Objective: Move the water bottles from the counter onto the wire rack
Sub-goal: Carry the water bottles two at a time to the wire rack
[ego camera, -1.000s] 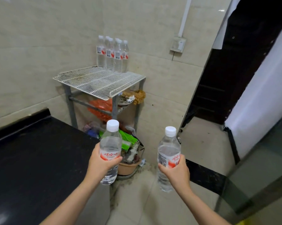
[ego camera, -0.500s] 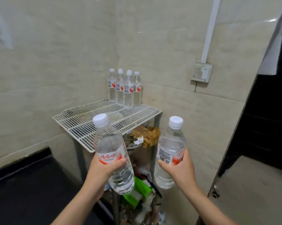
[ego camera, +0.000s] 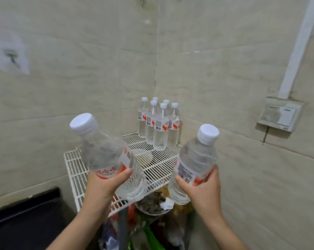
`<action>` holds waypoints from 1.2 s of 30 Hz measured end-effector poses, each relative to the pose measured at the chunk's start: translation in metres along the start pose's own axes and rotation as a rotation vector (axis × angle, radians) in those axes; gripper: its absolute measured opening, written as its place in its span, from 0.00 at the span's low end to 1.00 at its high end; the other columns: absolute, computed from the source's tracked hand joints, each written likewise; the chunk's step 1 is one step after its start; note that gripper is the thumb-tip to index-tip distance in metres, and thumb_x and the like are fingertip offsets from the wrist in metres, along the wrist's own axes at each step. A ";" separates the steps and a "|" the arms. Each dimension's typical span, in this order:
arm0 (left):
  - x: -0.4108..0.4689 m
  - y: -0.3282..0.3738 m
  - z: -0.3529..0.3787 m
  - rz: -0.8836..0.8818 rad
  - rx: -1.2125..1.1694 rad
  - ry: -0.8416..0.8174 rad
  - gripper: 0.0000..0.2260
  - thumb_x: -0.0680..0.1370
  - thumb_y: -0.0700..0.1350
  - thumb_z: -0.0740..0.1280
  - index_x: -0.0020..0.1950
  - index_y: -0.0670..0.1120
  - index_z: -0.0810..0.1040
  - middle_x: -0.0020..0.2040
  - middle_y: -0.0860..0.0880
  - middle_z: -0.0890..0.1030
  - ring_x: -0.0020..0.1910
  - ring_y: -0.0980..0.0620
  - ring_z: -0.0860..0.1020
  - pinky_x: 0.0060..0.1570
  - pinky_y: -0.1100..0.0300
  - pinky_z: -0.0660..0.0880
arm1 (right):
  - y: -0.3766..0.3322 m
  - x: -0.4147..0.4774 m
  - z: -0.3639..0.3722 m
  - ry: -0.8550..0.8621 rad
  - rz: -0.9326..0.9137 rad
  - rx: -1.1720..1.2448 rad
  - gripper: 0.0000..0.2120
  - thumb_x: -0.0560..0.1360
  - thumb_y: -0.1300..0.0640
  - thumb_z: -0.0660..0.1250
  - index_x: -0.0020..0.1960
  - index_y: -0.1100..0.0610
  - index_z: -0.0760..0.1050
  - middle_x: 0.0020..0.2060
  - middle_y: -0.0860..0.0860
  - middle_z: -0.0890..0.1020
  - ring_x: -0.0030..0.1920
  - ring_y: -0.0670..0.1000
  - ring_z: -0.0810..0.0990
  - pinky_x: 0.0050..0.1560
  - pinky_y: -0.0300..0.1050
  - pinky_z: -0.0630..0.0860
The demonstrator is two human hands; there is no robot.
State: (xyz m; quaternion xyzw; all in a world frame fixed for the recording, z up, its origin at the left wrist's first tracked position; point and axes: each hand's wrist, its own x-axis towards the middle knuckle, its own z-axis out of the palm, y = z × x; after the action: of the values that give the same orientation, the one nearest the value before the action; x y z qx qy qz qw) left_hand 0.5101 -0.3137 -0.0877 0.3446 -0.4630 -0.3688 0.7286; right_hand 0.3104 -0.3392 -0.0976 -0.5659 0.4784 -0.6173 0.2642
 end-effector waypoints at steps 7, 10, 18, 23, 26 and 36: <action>0.097 -0.023 -0.027 0.054 0.022 0.098 0.39 0.40 0.59 0.80 0.50 0.53 0.78 0.43 0.56 0.86 0.43 0.58 0.83 0.37 0.70 0.77 | 0.012 0.094 0.067 -0.175 -0.028 0.069 0.32 0.59 0.62 0.79 0.55 0.47 0.65 0.48 0.40 0.74 0.52 0.48 0.76 0.54 0.43 0.73; 0.131 -0.036 -0.049 0.036 0.055 0.165 0.40 0.38 0.61 0.79 0.48 0.51 0.79 0.40 0.55 0.86 0.40 0.58 0.84 0.34 0.69 0.77 | 0.025 0.130 0.108 -0.257 -0.014 0.062 0.33 0.60 0.60 0.79 0.57 0.46 0.63 0.49 0.38 0.73 0.53 0.46 0.75 0.56 0.42 0.72; 0.179 -0.058 -0.091 0.000 0.151 0.273 0.40 0.41 0.54 0.80 0.51 0.46 0.79 0.40 0.54 0.86 0.40 0.57 0.84 0.35 0.70 0.77 | 0.073 0.196 0.204 -0.396 0.081 -0.055 0.36 0.63 0.55 0.77 0.65 0.53 0.62 0.53 0.46 0.74 0.55 0.48 0.75 0.59 0.46 0.73; 0.180 -0.049 -0.109 -0.040 0.208 0.340 0.32 0.47 0.49 0.76 0.51 0.48 0.77 0.40 0.51 0.86 0.39 0.54 0.84 0.37 0.61 0.77 | 0.089 0.241 0.262 -0.431 0.120 -0.125 0.27 0.64 0.55 0.77 0.56 0.54 0.66 0.50 0.49 0.76 0.53 0.54 0.77 0.57 0.50 0.74; 0.177 -0.044 -0.119 -0.048 0.262 0.402 0.28 0.51 0.42 0.77 0.50 0.46 0.77 0.39 0.46 0.85 0.39 0.50 0.83 0.32 0.65 0.78 | 0.094 0.261 0.287 -0.425 0.107 -0.130 0.23 0.66 0.57 0.76 0.52 0.52 0.65 0.47 0.50 0.76 0.48 0.52 0.76 0.52 0.46 0.72; 0.181 -0.042 -0.143 -0.067 0.403 0.516 0.51 0.37 0.58 0.79 0.57 0.41 0.75 0.47 0.41 0.83 0.46 0.44 0.82 0.42 0.56 0.78 | 0.110 0.285 0.344 -0.170 0.228 -0.171 0.31 0.67 0.53 0.74 0.62 0.63 0.63 0.58 0.62 0.75 0.56 0.63 0.75 0.57 0.56 0.71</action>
State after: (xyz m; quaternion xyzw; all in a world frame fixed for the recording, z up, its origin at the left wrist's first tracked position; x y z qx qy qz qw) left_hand 0.6873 -0.4663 -0.0951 0.5789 -0.3150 -0.1942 0.7266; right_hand 0.5512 -0.7307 -0.1023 -0.5786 0.5661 -0.4905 0.3229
